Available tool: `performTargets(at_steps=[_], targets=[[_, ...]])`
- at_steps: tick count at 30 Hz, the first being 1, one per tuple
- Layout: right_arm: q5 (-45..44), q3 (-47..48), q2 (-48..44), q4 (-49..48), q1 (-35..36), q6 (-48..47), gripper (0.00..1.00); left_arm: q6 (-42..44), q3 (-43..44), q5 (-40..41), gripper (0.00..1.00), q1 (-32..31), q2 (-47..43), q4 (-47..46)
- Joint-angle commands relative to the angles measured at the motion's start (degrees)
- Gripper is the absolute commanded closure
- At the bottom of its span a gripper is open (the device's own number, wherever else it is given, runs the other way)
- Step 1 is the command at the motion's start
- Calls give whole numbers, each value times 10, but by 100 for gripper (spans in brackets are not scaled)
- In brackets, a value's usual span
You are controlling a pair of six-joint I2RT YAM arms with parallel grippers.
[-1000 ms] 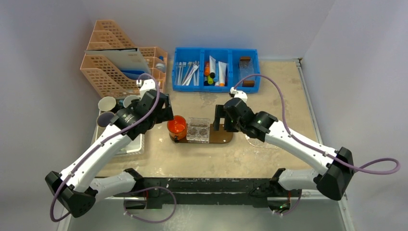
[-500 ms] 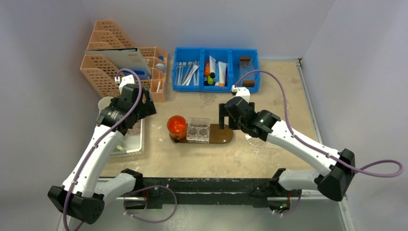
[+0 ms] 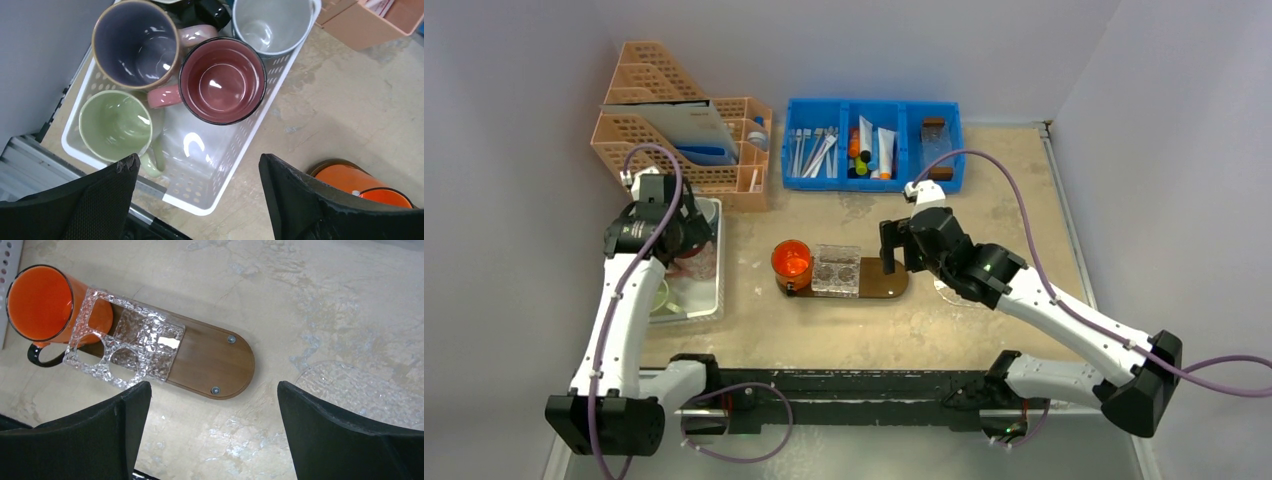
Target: Prepare toiletry sets of a toothbrush and toothpaste on the tray
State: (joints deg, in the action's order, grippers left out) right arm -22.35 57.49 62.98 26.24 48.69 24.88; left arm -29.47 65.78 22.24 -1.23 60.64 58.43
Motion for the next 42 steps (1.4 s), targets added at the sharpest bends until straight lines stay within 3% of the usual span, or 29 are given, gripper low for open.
performTargets(at_steps=[1, 11, 19, 28, 34, 42], targets=[[22, -8, -9, -20, -2, -41, 1, -28, 3, 7, 13, 12, 1, 35], [44, -81, -37, -68, -3, -48, 1, -75, -74, -10, 15, 60, -56, 35], [30, -119, -52, -88, -3, -74, 1, -144, -118, -10, 17, 98, -46, 19], [7, -139, -69, -110, -3, -101, 1, -116, -146, -58, 26, 186, 10, -66], [-6, -148, -72, -117, -3, -113, 1, -115, -158, -51, 39, 212, 36, -105], [-17, -143, -76, -113, -3, -121, 1, -133, -187, -54, 48, 237, 75, -142]])
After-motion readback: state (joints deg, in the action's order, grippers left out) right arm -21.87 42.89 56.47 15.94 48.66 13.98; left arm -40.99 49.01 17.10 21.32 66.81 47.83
